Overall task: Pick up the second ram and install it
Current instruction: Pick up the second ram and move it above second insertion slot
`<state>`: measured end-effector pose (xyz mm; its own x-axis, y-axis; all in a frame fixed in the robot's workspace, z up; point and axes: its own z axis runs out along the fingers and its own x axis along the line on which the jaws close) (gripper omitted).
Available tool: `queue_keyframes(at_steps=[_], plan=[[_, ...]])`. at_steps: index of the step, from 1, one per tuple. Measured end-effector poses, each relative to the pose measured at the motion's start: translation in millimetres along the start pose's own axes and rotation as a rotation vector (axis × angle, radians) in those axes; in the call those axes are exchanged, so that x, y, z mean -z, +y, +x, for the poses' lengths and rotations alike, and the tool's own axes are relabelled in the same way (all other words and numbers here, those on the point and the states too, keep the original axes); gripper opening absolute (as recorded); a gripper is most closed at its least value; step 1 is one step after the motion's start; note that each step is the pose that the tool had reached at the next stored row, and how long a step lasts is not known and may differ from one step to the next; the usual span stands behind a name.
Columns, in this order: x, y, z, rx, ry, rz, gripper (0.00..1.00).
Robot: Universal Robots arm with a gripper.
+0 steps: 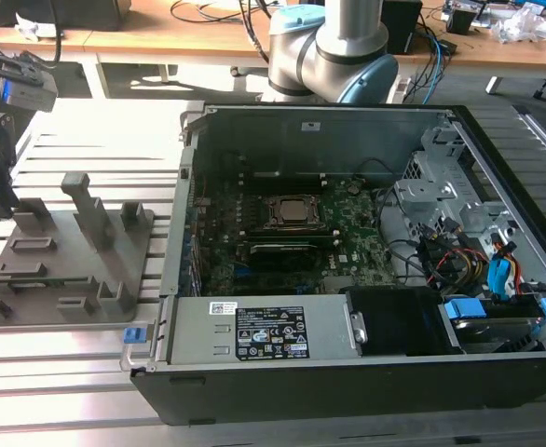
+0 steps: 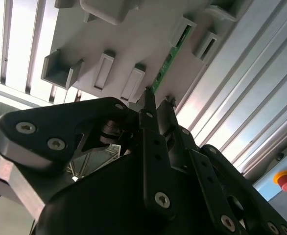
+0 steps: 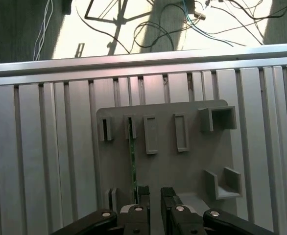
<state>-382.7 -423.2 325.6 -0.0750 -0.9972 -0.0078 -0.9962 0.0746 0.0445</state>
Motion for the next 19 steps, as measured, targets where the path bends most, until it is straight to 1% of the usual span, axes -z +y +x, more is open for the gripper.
queue_keyframes(at_steps=[3, 14, 19], plan=[[-5.5, -0.2, 0.0, 0.0, 0.0, 0.0, 0.24], [-18.1, -0.8, 0.1, 0.0, -0.0001, 0.0001, 0.24], [-27.0, -1.2, 0.2, 0.0, 0.0, 0.0, 0.24]])
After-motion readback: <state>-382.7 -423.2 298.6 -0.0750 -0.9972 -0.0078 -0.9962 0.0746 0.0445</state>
